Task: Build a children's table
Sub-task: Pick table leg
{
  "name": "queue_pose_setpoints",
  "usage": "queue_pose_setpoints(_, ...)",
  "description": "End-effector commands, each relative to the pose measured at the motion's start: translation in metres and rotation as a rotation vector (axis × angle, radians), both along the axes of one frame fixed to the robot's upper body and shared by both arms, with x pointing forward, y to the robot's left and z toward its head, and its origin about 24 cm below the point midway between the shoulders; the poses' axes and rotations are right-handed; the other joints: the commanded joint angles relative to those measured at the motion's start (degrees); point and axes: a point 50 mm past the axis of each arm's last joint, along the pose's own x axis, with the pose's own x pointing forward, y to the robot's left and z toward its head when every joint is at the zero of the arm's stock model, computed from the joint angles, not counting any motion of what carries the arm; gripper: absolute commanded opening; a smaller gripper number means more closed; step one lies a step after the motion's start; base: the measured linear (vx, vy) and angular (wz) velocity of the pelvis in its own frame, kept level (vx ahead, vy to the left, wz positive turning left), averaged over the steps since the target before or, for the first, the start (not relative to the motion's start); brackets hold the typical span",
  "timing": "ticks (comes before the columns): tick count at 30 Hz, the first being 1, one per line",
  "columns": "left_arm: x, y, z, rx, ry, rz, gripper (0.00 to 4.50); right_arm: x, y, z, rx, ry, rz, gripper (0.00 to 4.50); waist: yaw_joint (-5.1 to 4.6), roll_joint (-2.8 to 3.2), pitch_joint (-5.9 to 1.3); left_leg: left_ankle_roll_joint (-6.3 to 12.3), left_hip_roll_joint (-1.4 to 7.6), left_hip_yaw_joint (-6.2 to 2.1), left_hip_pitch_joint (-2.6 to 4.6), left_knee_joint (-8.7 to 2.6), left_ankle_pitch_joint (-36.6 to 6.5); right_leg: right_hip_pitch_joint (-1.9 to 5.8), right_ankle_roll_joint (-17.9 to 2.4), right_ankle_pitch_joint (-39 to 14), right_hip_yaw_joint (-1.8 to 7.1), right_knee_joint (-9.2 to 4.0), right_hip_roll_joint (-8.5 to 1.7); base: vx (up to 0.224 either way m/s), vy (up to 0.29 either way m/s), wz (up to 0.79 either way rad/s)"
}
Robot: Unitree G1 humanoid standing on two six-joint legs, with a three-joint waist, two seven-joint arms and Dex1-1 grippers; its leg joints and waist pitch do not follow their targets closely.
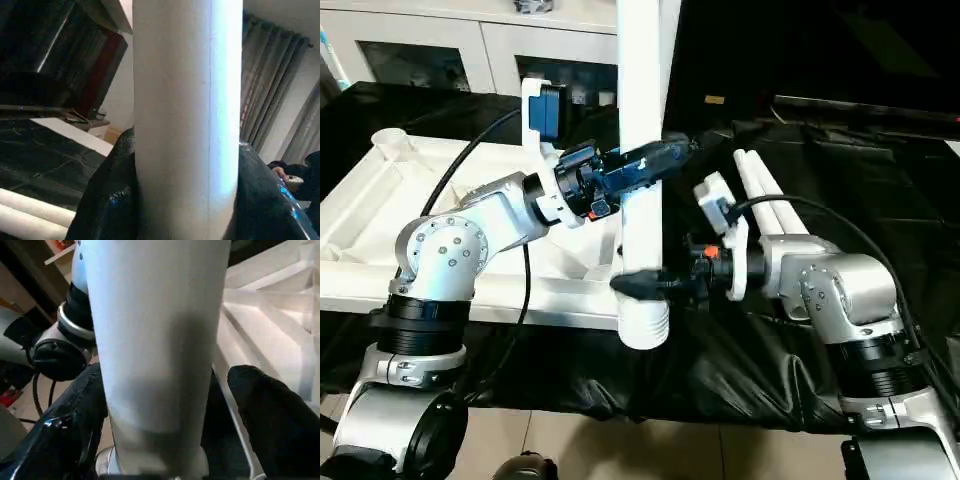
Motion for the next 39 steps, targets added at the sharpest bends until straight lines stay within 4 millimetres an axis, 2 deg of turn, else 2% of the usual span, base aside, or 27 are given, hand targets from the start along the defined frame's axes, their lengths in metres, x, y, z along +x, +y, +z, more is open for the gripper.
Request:
queue_pose_setpoints(1, -0.002, -0.003, 0.007, -0.002, -0.036, -0.020, 1.84, 0.000, -0.003, 0.003, -0.022, -0.012, 0.014, 3.71, 0.02, -0.91, -4.68, 0.39, 1.67, -0.15, 1.33, -3.65, -10.37, 3.13, -10.42, -14.06, 1.95, -3.96, -2.84, 0.000, 0.000, 0.00)
queue_pose_setpoints(4, -0.004, -0.004, 0.006, 0.002, -0.039, -0.039, 1.84, -0.001, -0.002, 0.001, -0.025, -0.006, 0.024, 3.64, 0.03, -0.94, -4.69, 0.32, 1.67, -0.13, 1.35, -3.62, -10.61, 3.09, -10.19, -14.53, 1.97, -4.01, -2.81, 0.000, 0.000, 0.00)
queue_pose_setpoints(5, -0.005, -0.005, 0.006, 0.003, -0.040, -0.044, 1.84, -0.001, -0.002, 0.001, -0.025, -0.005, 0.025, 3.38, 0.02, -0.93, -4.72, 0.38, 1.69, -0.17, 1.33, -3.61, -10.33, 3.10, -10.24, -14.33, 1.96, -3.97, -2.85, 0.000, 0.000, 0.00)
queue_pose_setpoints(10, -0.005, -0.005, 0.005, 0.007, -0.041, -0.050, 1.84, -0.001, -0.001, 0.000, -0.028, 0.002, 0.028, 3.10, 0.04, -0.88, -4.72, 0.34, 1.70, -0.18, 1.37, -3.60, -10.78, 3.08, -10.33, -14.51, 1.95, -3.96, -2.84, 0.000, 0.000, 0.00)
queue_pose_setpoints(11, -0.005, -0.005, 0.005, 0.007, -0.042, -0.054, 1.84, -0.002, -0.001, -0.001, -0.029, 0.004, 0.032, 2.89, 0.05, -0.76, -4.70, 0.25, 1.71, -0.20, 1.39, -3.61, -11.03, 3.02, -10.27, -14.84, 1.95, -4.03, -2.84, 0.000, 0.000, 0.00)
queue_pose_setpoints(21, -0.007, -0.007, 0.005, 0.010, -0.044, -0.067, 1.83, -0.002, 0.000, -0.004, -0.030, 0.009, 0.037, 2.04, 0.04, -0.76, -4.74, 0.25, 1.70, -0.20, 1.36, -3.58, -10.88, 3.09, -10.63, -13.99, 1.93, -3.90, -2.80, 0.000, 0.000, 0.00)
queue_pose_setpoints(28, -0.005, -0.007, 0.003, 0.033, -0.041, -0.052, 1.83, -0.001, 0.001, -0.005, -0.029, 0.010, 0.035, 1.92, 0.06, -0.76, -4.76, 0.18, 1.70, -0.22, 1.38, -3.58, -10.94, 3.07, -10.55, -14.17, 1.93, -3.88, -2.79, 0.000, 0.000, 0.00)
queue_pose_setpoints(29, -0.004, -0.007, 0.003, 0.034, -0.030, -0.048, 2.39, -0.001, 0.001, -0.005, -0.029, 0.010, 0.033, 1.91, 0.07, -0.65, -4.76, 0.12, 1.70, -0.23, 1.38, -3.57, -11.02, 3.07, -10.60, -14.16, 1.93, -3.88, -2.80, 0.000, 0.000, 0.00)
queue_pose_setpoints(30, -0.004, -0.007, 0.003, 0.032, -0.029, -0.056, 2.53, -0.001, 0.001, -0.005, -0.028, 0.010, 0.031, 1.91, 0.06, -0.69, -4.78, 0.11, 1.69, -0.21, 1.41, -3.55, -11.05, 3.07, -10.62, -14.08, 1.93, -3.89, -2.79, 0.000, 0.000, 0.00)
queue_pose_setpoints(32, -0.004, -0.007, 0.004, 0.023, -0.028, -0.050, 2.53, -0.001, 0.001, -0.006, -0.028, 0.010, 0.029, 1.91, 0.06, -0.68, -4.80, 0.11, 1.68, -0.20, 1.40, -3.54, -10.94, 3.06, -10.80, -13.73, 1.92, -3.86, -2.78, 0.000, 0.000, 0.00)
queue_pose_setpoints(35, -0.004, -0.005, 0.011, -0.031, -0.043, -0.042, 2.96, -0.001, 0.001, -0.006, -0.023, 0.008, 0.019, 1.91, 0.08, -0.59, -4.79, 0.19, 1.66, -0.22, 1.36, -3.53, -10.93, 3.13, -10.87, -13.65, 1.91, -3.86, -2.80, 0.000, 0.000, 0.00)
queue_pose_setpoints(39, 0.001, -0.003, 0.019, -0.103, -0.058, 0.028, 2.93, 0.000, 0.000, -0.007, -0.010, -0.002, -0.007, 1.91, 0.10, -0.61, -4.79, 0.13, 1.67, -0.23, 1.29, -3.49, -11.34, 3.19, -11.07, -13.66, 1.90, -3.99, -2.86, 0.000, 0.000, 0.00)
